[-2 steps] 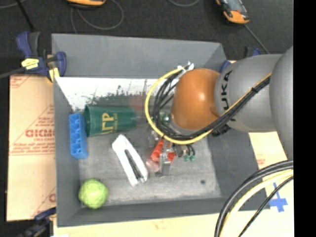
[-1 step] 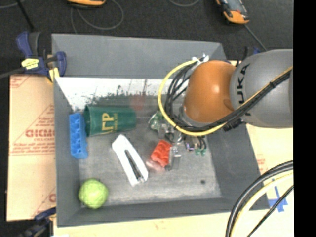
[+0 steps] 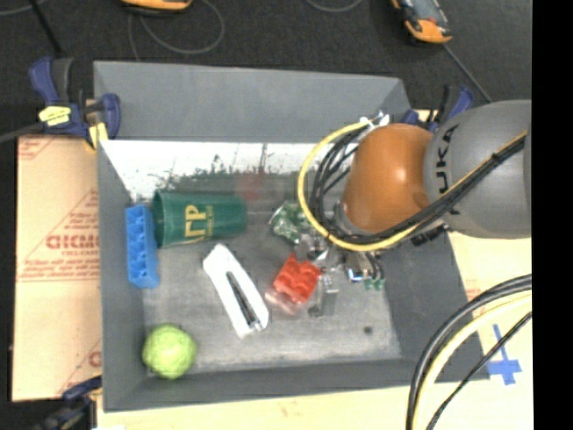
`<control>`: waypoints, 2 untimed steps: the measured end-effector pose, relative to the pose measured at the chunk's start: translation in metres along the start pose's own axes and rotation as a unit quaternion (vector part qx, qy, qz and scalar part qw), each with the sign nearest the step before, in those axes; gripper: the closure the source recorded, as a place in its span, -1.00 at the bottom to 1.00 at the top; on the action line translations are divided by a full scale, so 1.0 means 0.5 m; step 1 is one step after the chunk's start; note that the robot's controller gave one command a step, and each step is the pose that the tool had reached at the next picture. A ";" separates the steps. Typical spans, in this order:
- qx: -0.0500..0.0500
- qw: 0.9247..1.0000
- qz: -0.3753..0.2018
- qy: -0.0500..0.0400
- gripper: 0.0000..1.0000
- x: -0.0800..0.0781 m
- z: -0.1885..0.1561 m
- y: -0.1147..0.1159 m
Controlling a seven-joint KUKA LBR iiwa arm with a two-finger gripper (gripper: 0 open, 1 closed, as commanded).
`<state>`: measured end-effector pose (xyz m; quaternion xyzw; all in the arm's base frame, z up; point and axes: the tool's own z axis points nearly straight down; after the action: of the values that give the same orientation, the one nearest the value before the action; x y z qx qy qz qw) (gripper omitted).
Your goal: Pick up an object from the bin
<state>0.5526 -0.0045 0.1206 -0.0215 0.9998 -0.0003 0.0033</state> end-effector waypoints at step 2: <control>-0.001 0.999 -0.041 0.001 1.00 -0.013 0.100 -0.001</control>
Offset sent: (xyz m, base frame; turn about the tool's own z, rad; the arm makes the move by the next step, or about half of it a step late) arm 0.0000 0.0000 0.0000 0.0000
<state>0.5593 -0.0049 0.0707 -0.0625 0.9980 0.0005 0.0023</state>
